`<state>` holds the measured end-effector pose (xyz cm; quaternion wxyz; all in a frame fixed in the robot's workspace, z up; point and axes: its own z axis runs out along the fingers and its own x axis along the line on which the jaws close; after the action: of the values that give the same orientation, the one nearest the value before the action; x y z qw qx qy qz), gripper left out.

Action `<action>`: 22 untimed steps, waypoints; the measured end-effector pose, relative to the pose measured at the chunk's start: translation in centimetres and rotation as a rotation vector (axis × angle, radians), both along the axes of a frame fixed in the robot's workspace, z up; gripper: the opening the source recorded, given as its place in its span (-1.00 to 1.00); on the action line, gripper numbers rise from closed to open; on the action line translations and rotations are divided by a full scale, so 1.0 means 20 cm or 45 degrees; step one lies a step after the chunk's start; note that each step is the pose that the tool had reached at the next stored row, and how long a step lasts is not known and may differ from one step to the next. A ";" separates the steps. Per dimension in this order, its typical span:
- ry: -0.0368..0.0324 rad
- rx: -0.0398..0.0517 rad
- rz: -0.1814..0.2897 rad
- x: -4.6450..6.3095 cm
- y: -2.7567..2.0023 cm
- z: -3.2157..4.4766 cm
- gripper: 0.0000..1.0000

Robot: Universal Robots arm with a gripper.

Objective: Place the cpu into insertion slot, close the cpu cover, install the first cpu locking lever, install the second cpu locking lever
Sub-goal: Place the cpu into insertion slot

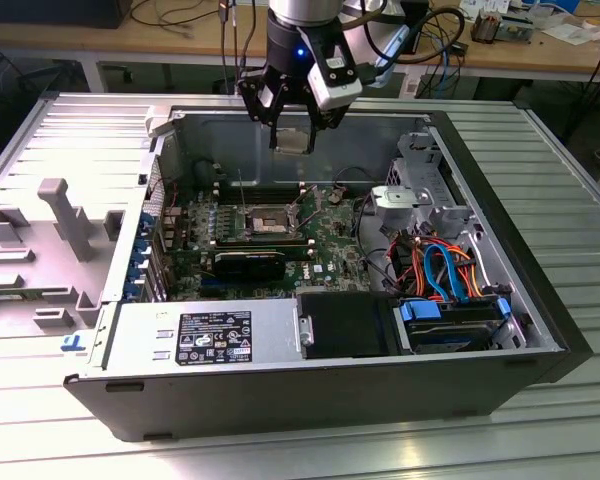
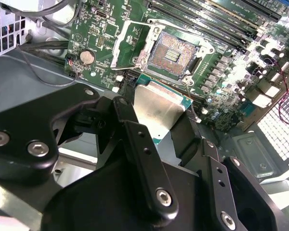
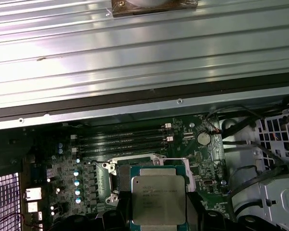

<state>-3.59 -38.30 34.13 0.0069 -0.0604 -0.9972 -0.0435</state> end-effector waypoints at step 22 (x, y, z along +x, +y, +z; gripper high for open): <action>-0.0002 -0.007 -0.047 0.00 0.000 -0.013 0.08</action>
<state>-3.60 -38.30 33.87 0.0059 -0.0789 -0.9960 -0.0410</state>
